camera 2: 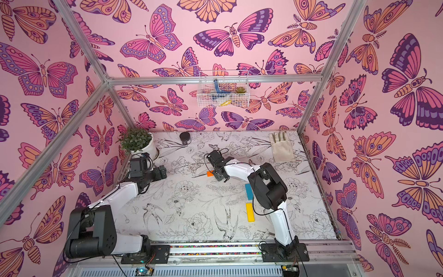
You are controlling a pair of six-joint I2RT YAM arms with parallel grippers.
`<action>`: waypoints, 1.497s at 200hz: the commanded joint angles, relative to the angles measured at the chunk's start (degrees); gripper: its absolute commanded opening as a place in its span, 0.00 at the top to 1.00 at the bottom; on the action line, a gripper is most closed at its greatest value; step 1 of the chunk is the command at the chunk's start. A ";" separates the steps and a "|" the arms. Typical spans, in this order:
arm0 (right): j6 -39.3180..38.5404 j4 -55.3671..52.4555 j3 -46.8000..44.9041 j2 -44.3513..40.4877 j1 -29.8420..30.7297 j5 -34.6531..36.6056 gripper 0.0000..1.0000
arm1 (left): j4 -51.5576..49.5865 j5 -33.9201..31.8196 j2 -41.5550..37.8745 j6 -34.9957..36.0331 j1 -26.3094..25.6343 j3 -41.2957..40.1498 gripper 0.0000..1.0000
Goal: Assemble the number 7 with building blocks
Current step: Move the building block to the center of the board, then assemble the building block at the center of the board.
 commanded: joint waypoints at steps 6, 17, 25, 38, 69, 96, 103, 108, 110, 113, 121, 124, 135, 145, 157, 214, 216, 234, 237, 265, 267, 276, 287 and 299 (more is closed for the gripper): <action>2.32 -5.38 -0.90 -1.17 -0.23 -3.55 0.12 | 0.49 -0.39 0.63 0.36 0.43 -0.23 0.04; 3.87 -7.89 -1.94 -4.09 -0.18 -4.17 0.12 | 0.40 -0.30 0.81 0.32 0.43 -0.02 0.04; 5.26 -8.86 -3.63 -7.52 -0.26 -3.71 0.11 | 0.28 -0.39 0.92 0.34 0.43 0.03 0.04; 7.51 -9.48 -7.62 -14.07 -0.93 -3.53 0.11 | 0.06 -0.39 1.16 0.37 0.43 0.28 0.04; 12.65 -10.68 -18.28 -28.66 -7.30 -14.39 0.19 | -0.97 -0.81 2.31 0.28 0.43 1.32 0.04; 14.52 -9.30 -26.45 -35.50 -13.07 -19.25 0.21 | -1.58 -0.52 2.53 0.32 0.45 1.72 0.04; 14.62 -8.02 -28.10 -36.22 -14.09 -21.01 0.21 | -1.56 -0.33 2.42 0.33 0.43 1.66 0.04; 14.54 -7.23 -28.93 -36.46 -14.52 -22.28 0.21 | -1.49 -0.01 2.34 0.35 0.43 1.54 0.04; 14.49 -6.99 -29.16 -36.51 -14.62 -22.58 0.21 | -1.49 0.14 2.30 0.43 0.43 1.57 0.04; 14.45 -6.68 -29.44 -36.58 -14.66 -22.82 0.21 | -1.49 0.30 2.25 0.50 0.43 1.53 0.04; 14.46 -6.27 -29.93 -36.45 -14.65 -22.85 0.21 | -1.52 0.57 2.17 0.68 0.43 1.59 0.05; 14.44 -6.18 -30.08 -36.32 -14.65 -22.56 0.21 | -1.50 0.61 2.25 0.72 0.47 1.54 0.05; 14.37 -6.06 -30.60 -35.53 -14.77 -20.93 0.21 | -1.49 0.54 2.33 0.81 0.39 1.54 0.05; 14.19 -5.89 -31.14 -34.46 -15.35 -21.15 0.21 | -1.50 0.49 2.27 0.81 0.38 1.51 0.05; 14.37 -5.92 -31.52 -33.33 -16.17 -23.44 0.21 | -1.49 0.58 2.20 0.73 0.43 1.47 0.05; 16.28 -6.26 -33.77 -31.75 -16.23 -24.78 0.33 | 0.45 -0.12 -0.20 0.63 -0.19 -0.22 0.07; 16.46 -6.31 -33.86 -31.64 -16.23 -25.05 0.33 | 0.51 -0.12 -0.27 0.59 -0.19 -0.29 0.07; 17.77 -5.52 -35.55 -31.60 -16.23 -26.41 0.36 | 0.88 0.04 -0.53 0.61 -0.19 -0.49 0.07; 17.93 -5.34 -35.84 -31.59 -16.23 -26.41 0.36 | 0.90 0.05 -0.47 0.63 -0.21 -0.47 0.07; 18.76 -5.26 -37.08 -31.60 -16.01 -25.49 0.37 | 0.86 0.05 -0.08 0.68 -0.28 -0.17 0.07; 18.82 -5.26 -37.13 -31.60 -15.98 -25.45 0.37 | 0.90 0.09 -0.06 0.65 -0.28 -0.15 0.07; 18.93 -5.27 -37.25 -30.22 -15.64 -25.06 0.37 | 0.88 0.13 0.06 0.61 -0.28 -0.06 0.07; 19.09 -5.19 -37.34 -29.38 -15.34 -24.74 0.39 | 0.88 0.14 0.04 0.61 -0.28 -0.06 0.07; 19.16 -4.53 -37.36 -28.43 -15.18 -25.44 0.54 | 0.88 0.20 -0.03 0.58 -0.36 -0.05 0.07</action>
